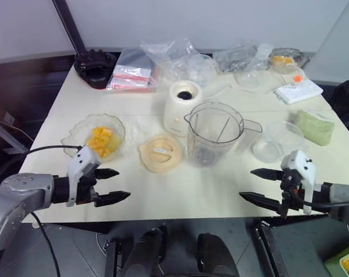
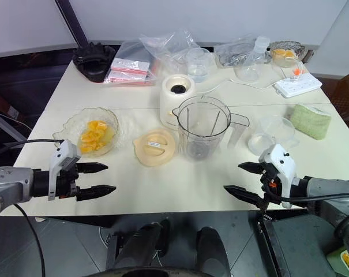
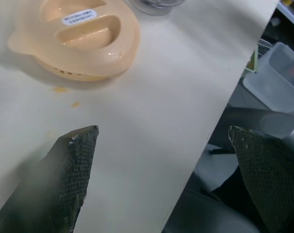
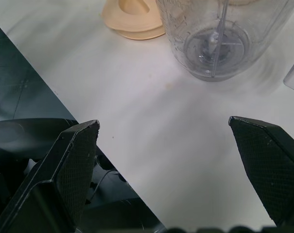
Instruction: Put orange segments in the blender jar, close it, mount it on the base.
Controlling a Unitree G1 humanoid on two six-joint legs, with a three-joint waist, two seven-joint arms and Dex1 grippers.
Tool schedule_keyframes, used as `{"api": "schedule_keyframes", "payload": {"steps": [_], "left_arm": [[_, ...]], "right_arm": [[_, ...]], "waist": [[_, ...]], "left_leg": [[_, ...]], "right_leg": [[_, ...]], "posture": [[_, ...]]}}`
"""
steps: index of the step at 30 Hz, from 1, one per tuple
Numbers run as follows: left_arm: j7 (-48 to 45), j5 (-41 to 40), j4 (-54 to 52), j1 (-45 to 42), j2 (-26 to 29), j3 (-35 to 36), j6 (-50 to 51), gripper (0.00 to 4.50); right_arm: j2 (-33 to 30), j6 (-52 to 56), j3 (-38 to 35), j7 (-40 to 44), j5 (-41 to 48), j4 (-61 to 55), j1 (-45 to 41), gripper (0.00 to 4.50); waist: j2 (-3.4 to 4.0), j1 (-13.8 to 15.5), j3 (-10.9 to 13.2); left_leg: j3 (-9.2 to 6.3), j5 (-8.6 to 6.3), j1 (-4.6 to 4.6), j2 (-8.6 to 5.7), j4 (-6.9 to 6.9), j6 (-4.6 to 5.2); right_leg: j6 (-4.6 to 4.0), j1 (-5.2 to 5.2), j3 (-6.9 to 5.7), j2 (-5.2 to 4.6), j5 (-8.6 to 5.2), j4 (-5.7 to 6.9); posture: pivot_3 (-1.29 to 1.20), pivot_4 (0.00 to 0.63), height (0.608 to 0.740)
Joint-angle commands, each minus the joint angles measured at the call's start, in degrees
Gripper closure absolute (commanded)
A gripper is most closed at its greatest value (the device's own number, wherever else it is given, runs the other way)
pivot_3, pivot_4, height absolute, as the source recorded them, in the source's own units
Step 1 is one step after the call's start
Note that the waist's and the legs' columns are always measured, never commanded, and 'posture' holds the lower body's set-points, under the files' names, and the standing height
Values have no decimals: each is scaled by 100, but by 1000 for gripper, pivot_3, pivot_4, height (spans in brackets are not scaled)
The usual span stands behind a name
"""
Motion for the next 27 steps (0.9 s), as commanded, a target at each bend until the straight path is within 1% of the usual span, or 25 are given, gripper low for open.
{"api": "schedule_keyframes", "payload": {"steps": [1,18,22,27], "left_arm": [[-56,289,-31,45,84,-20,-307,0],[23,464,201,-194,-114,-86,-352,0],[119,736,283,-217,-101,-213,-451,0],[442,896,413,-394,-296,-180,-478,0]], "right_arm": [[-21,-95,-19,21,-6,-64,-38,34],[27,-197,170,-41,-66,-18,-112,34],[71,-231,260,-96,-109,-1,-148,34],[127,-224,336,-185,-120,-20,-210,34]], "waist": [[0,0,0],[0,1,0],[-1,1,0],[-1,2,-1]], "left_leg": [[0,0,0,0,0,0],[2,0,8,0,1,0],[2,0,9,0,1,0],[2,0,10,0,1,0]], "right_leg": [[0,0,0,0,0,0],[1,6,0,1,1,2],[1,7,0,1,1,2],[1,7,0,1,1,3]], "posture": [[0,150,740],[0,150,740],[0,150,740],[0,150,740]]}}
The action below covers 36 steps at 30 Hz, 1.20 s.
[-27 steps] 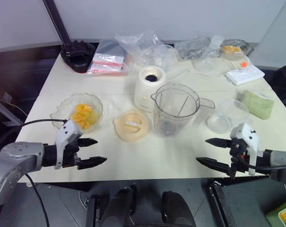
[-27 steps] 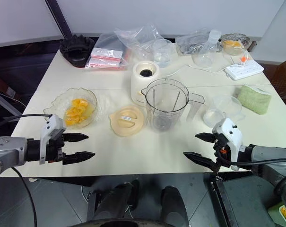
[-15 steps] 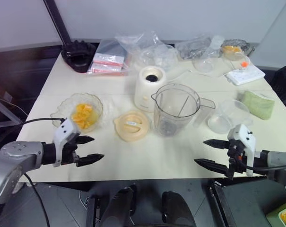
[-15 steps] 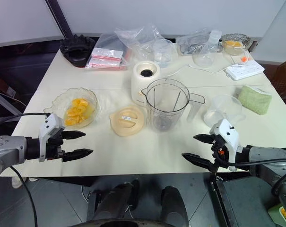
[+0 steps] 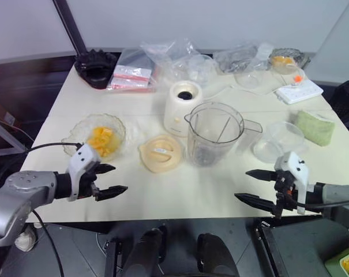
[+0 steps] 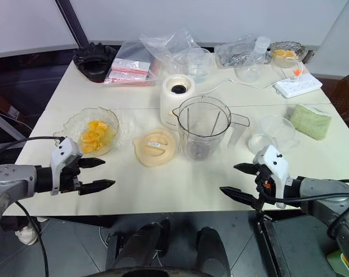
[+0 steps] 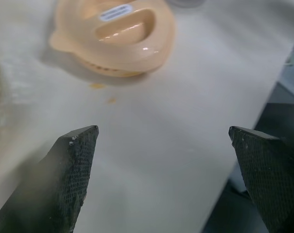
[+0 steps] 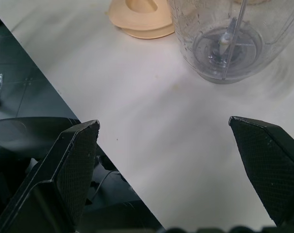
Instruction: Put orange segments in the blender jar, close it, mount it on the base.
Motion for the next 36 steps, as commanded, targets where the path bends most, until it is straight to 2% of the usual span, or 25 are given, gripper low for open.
{"api": "schedule_keyframes", "payload": {"steps": [1,7,13,16,21,30,36], "left_arm": [[274,37,-40,-203,-128,123,17,0],[1269,263,162,-1279,-72,86,1009,0],[2066,1162,1465,-2728,-68,-778,1831,0],[2294,1824,2444,-3192,-357,-1496,1497,0],[2326,2576,3680,-3761,-706,-2128,843,0],[2339,3041,5628,-4534,-1439,-2031,-274,0],[2283,3119,6678,-4978,-1794,-1909,-99,0]], "right_arm": [[44,-17,-43,-115,7,-38,-128,34],[36,177,-36,-237,82,-27,-186,34],[57,261,192,-231,189,-74,-474,34],[100,353,479,-281,308,-302,-695,34],[49,587,506,-446,599,-612,-1029,34],[-22,865,439,-745,942,-936,-1259,34],[-29,865,418,-865,978,-959,-1212,34]], "waist": [[0,-1,0],[-10,22,3],[-13,-7,4],[-14,-4,3],[-48,13,21],[-76,9,28],[-84,-1,29]], "left_leg": [[0,0,0,0,0,0],[-2,0,3,-1,12,0],[4,1,17,-2,25,0],[9,1,23,-1,25,1],[9,2,11,-2,28,1],[5,1,11,-6,32,1],[6,2,12,-6,36,2]], "right_leg": [[0,0,0,0,0,0],[2,1,-2,4,1,17],[4,3,-1,8,1,45],[6,3,1,10,1,51],[10,-6,2,8,4,50],[32,-1,0,4,16,47],[43,0,-1,6,22,49]], "posture": [[0,150,740],[0,150,740],[0,150,740],[0,150,740],[0,150,740],[0,150,740],[0,150,740]]}}
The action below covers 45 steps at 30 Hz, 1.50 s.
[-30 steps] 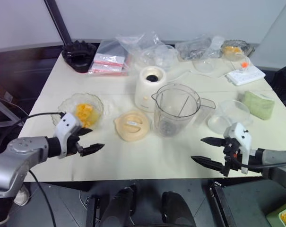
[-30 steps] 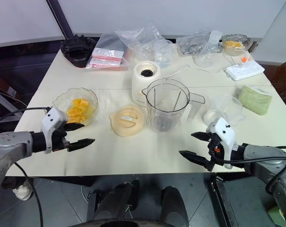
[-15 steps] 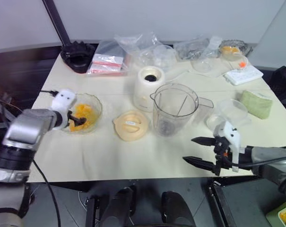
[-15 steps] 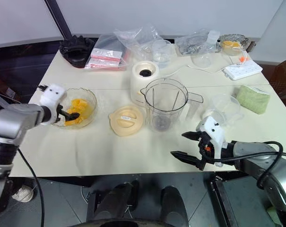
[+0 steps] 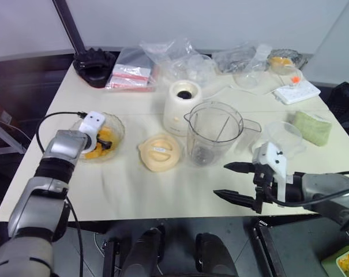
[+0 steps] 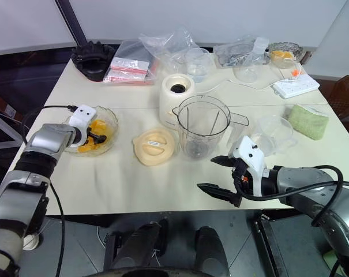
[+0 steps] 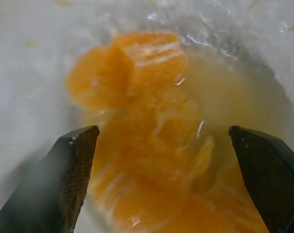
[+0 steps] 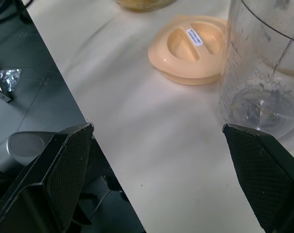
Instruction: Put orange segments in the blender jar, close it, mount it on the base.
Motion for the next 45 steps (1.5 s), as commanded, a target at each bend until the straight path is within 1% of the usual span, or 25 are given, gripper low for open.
{"api": "schedule_keyframes", "payload": {"steps": [1,6,10,12,18,21,24,26,27,31,32,34,39,43,45], "left_arm": [[6,144,398,-254,-30,159,130,0],[196,345,842,-454,-101,148,204,0],[326,391,976,-556,-112,240,393,0],[391,381,864,-592,-74,338,432,0],[335,320,-57,-447,6,441,1206,0],[366,308,-143,-291,-7,483,1303,0],[370,275,-8,-262,-83,542,1258,0],[420,299,194,-271,-139,565,1114,531],[463,325,308,-275,-167,584,1012,908],[570,421,633,-310,-231,577,618,2937],[616,481,689,-317,-236,526,492,3516],[692,609,757,-336,-240,429,279,4437],[694,702,467,-353,-183,474,514,4477],[513,729,-524,-221,75,496,1212,4477],[356,666,-1268,-129,263,531,1702,4477]], "right_arm": [[-56,-44,-184,-61,65,-148,28,34],[-18,-90,-182,-125,49,-151,82,34],[-11,-138,-171,-154,20,-130,116,34],[-5,-163,-175,-163,0,-122,147,34],[43,-261,-117,-218,-39,-108,244,34],[59,-320,-52,-222,-79,-50,227,34],[79,-360,-2,-212,-131,-14,216,34],[97,-375,11,-210,-158,-8,213,0],[101,-383,11,-214,-165,-11,219,0],[103,-388,-7,-236,-167,-28,249,0],[102,-383,-18,-241,-160,-37,262,0],[94,-374,-42,-241,-148,-39,273,0],[69,-369,-76,-235,-148,-15,295,0],[68,-386,-47,-225,-178,33,273,0],[57,-393,-63,-204,-173,53,269,0]], "waist": [[-1,-3,0],[-2,-3,-2],[-2,-8,-4],[-2,-9,-4],[-8,-2,-1],[-8,-1,-1],[-8,-1,-2],[-8,-1,-4],[-8,-1,-5],[-9,-13,-7],[-9,-8,-7],[-9,-2,-8],[-10,2,-8],[-18,-4,-4],[-22,-8,-2]], "left_leg": [[1,0,1,0,1,0],[1,0,4,0,5,0],[2,0,8,2,6,0],[3,0,9,2,6,0],[2,0,3,1,8,0],[3,0,4,0,8,0],[2,0,5,2,9,0],[2,0,6,2,9,0],[2,0,8,1,9,0],[3,0,10,2,9,0],[3,0,10,2,9,0],[3,0,10,2,9,0],[3,0,10,1,10,0],[3,0,5,1,10,0],[3,0,2,1,10,0]], "right_leg": [[2,1,0,0,1,0],[19,4,0,2,11,1],[21,7,1,4,12,4],[23,8,2,4,13,5],[27,5,2,6,16,4],[27,5,2,6,16,4],[27,5,2,7,16,5],[26,5,2,7,16,5],[26,7,2,7,16,5],[26,8,3,7,17,5],[26,8,3,7,17,6],[26,8,3,7,17,7],[26,9,3,6,17,6],[27,6,3,7,17,6],[27,2,3,8,17,6]], "posture": [[0,150,740],[0,150,740],[0,150,740],[0,150,740],[0,150,740],[0,150,740],[0,150,740],[0,150,740],[0,150,740],[0,150,740],[0,150,740],[0,150,740],[0,150,740],[0,150,740],[0,150,740]]}}
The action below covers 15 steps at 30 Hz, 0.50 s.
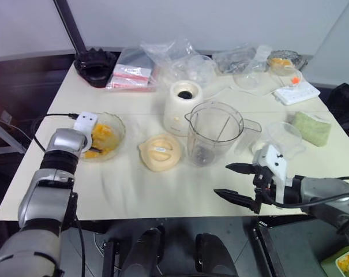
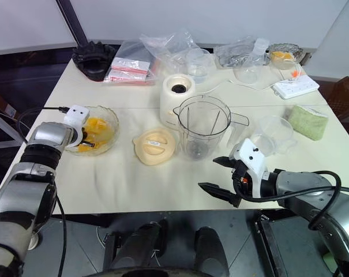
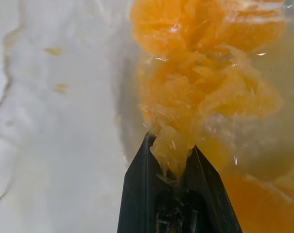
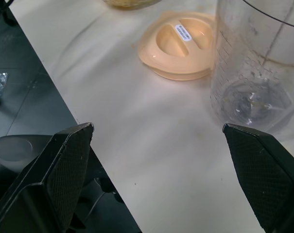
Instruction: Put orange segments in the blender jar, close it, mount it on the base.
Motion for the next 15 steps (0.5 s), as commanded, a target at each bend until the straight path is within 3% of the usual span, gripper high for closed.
{"api": "schedule_keyframes", "payload": {"steps": [1,5,10,13,15], "left_arm": [[-290,-19,-1456,42,475,78,840,4477],[-605,-162,-2593,225,912,96,1590,4477],[-805,-325,-3207,294,1231,81,1934,4477],[-1123,-603,-3275,106,1324,250,1784,4477],[-2036,-1093,-3431,104,1607,318,1206,4477]], "right_arm": [[-19,-91,-171,61,41,-10,-25,0],[-121,-27,-447,207,252,-3,13,0],[-281,1,-781,408,397,-1,129,0],[-346,-6,-976,477,454,67,152,0],[-311,9,-1152,439,559,98,121,0]], "waist": [[-3,-3,2],[-2,0,1],[-1,13,0],[-4,11,2],[-4,10,2]], "left_leg": [[0,0,-1,1,0,0],[0,0,0,1,0,0],[-1,0,5,1,0,0],[-1,0,4,1,0,-1],[-1,0,4,2,0,-1]], "right_leg": [[0,-1,0,1,0,0],[-1,-1,1,2,0,0],[-2,4,2,2,-1,0],[-3,3,2,1,-1,-1],[-3,3,2,1,-1,-1]], "posture": [[0,150,740],[0,150,740],[0,150,740],[0,150,740],[0,150,740]]}}
